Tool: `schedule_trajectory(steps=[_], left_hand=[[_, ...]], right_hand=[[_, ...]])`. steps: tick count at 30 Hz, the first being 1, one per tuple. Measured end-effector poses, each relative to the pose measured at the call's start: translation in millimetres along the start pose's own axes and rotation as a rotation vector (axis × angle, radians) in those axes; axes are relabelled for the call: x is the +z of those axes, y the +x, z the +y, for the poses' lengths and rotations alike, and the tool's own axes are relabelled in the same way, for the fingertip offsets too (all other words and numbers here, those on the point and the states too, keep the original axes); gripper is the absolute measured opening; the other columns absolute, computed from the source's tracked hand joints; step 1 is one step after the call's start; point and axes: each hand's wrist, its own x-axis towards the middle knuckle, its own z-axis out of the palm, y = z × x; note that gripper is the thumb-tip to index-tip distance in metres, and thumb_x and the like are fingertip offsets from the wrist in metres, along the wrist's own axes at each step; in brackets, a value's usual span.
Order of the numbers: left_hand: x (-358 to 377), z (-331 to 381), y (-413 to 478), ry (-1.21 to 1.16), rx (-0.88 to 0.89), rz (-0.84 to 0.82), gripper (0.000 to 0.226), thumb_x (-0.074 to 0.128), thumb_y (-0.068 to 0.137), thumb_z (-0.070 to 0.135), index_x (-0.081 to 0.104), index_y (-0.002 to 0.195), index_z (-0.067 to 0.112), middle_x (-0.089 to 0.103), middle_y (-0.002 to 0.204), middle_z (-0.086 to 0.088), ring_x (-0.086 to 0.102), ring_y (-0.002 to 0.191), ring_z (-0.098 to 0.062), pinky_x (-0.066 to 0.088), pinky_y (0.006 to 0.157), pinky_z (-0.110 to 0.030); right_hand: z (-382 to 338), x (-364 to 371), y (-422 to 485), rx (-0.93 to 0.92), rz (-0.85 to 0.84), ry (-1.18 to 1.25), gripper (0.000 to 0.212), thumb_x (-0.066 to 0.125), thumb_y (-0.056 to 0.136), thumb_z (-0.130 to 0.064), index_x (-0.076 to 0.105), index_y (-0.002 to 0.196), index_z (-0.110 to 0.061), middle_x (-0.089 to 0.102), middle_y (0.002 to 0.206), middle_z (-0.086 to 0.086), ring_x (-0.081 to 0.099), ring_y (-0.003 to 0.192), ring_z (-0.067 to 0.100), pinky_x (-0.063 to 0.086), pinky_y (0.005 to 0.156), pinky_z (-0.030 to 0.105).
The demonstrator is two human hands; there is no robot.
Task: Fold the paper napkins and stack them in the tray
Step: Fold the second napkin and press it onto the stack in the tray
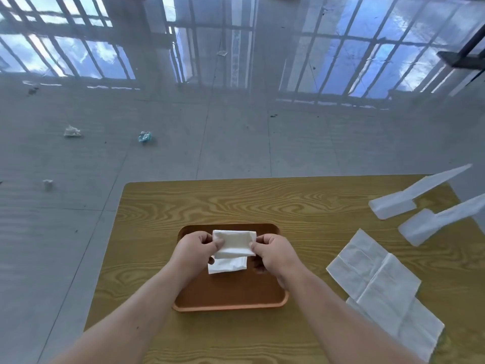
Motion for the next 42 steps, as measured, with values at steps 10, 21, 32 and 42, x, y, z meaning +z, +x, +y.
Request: schedule_trajectory(steps=[10, 21, 32, 42], left_hand=[[4.2, -40.2, 24.0, 0.157, -0.029, 0.045, 0.019, 0.078, 0.090, 0.039, 0.075, 0.079, 0.023, 0.078, 0.075, -0.007, 0.065, 0.063, -0.018, 0.060, 0.069, -0.049], [8.6, -52.0, 26.2, 0.302, 0.034, 0.039, 0.026, 0.067, 0.093, 0.055, 0.066, 0.095, 0.029, 0.073, 0.084, 0.010, 0.066, 0.075, -0.009, 0.055, 0.065, -0.037], [30.1, -68.6, -7.6, 0.989, 0.654, -0.071, 0.076, 0.030, 0.098, 0.058, 0.029, 0.165, 0.024, 0.012, 0.176, -0.001, 0.009, 0.163, -0.019, 0.000, 0.130, -0.040], [37.4, -85.4, 2.0, 1.070, 0.421, -0.256, 0.083, 0.026, 0.095, 0.059, 0.006, 0.168, 0.024, -0.007, 0.177, 0.002, -0.010, 0.161, -0.009, -0.010, 0.127, -0.035]], right_hand=[[43.9, 22.6, 39.3, 0.046, 0.049, -0.224, 0.011, 0.067, 0.096, -0.014, 0.070, 0.086, -0.010, 0.072, 0.066, 0.006, 0.062, 0.046, 0.011, 0.056, 0.049, 0.028], [53.8, 26.8, 35.1, -0.146, 0.198, -0.652, 0.022, 0.062, 0.095, -0.038, 0.060, 0.115, -0.027, 0.068, 0.095, -0.007, 0.066, 0.083, 0.013, 0.055, 0.071, 0.034], [87.2, 26.3, 15.8, -0.643, -0.089, -1.299, 0.069, 0.031, 0.107, -0.041, 0.010, 0.168, -0.018, 0.003, 0.177, 0.005, -0.011, 0.162, 0.024, -0.020, 0.124, 0.039], [92.7, 32.1, 16.7, -0.459, -0.170, -1.438, 0.073, 0.024, 0.104, -0.046, 0.007, 0.167, -0.014, -0.007, 0.176, 0.006, -0.020, 0.160, 0.020, -0.018, 0.126, 0.057]])
